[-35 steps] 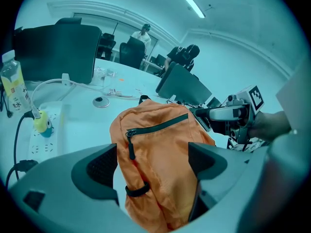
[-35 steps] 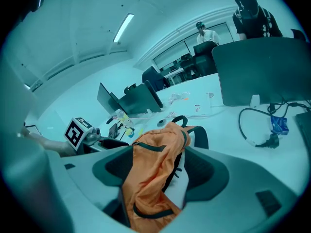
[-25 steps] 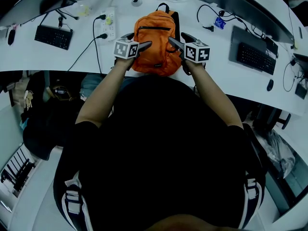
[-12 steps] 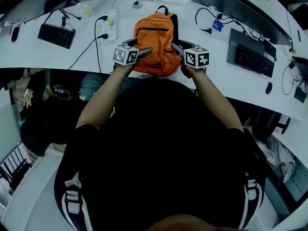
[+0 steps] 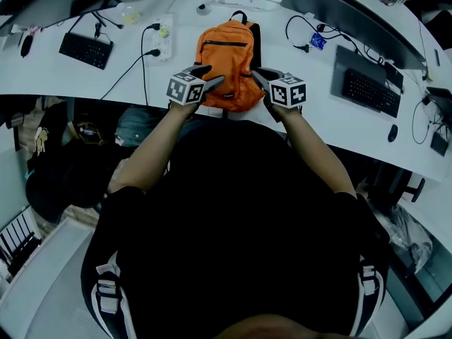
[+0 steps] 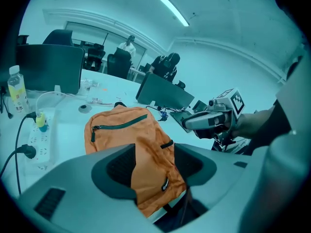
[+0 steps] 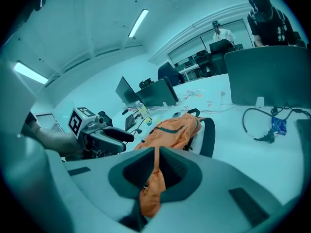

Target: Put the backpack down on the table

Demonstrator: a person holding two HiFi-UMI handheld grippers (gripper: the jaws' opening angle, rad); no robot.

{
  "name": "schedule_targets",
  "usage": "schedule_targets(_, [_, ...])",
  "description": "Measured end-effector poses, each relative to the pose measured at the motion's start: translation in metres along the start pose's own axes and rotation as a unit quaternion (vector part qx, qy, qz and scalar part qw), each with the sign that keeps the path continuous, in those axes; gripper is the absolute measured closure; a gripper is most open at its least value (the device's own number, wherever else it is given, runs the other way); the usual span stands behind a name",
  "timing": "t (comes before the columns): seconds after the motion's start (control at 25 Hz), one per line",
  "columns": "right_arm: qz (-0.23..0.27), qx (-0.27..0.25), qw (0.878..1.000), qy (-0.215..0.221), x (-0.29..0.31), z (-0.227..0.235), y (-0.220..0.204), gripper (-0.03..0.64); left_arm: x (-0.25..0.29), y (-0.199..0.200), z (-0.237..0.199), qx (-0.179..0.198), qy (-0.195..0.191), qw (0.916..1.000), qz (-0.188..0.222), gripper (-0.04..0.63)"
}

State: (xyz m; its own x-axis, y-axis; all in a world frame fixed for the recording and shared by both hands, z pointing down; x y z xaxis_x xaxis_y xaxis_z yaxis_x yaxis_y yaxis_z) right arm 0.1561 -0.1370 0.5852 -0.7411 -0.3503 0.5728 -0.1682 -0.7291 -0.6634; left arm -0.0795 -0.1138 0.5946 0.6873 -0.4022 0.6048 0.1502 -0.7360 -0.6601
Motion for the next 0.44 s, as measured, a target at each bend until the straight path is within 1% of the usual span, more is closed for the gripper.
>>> schedule_targets(0.24, [0.007, -0.001, 1.0, 0.008, -0.011, -0.008, -0.007, 0.584, -0.004, -0.004, 0.019, 0.006, -0.018, 0.9998, 0.004, 0.382])
schedule_targets(0.44, [0.011, -0.004, 1.0, 0.01, -0.021, -0.012, -0.015, 0.592, -0.008, -0.008, 0.035, 0.016, -0.029, 0.9994, 0.007, 0.451])
Point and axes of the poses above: the fingertips, and each gripper's own axes: x forward along the fingers, z to its right, y out of its top, the point moved 9 cm from there along -x, backward along the fingers, and after that the axes turned 1 degree about z, right-handed, at the moved point
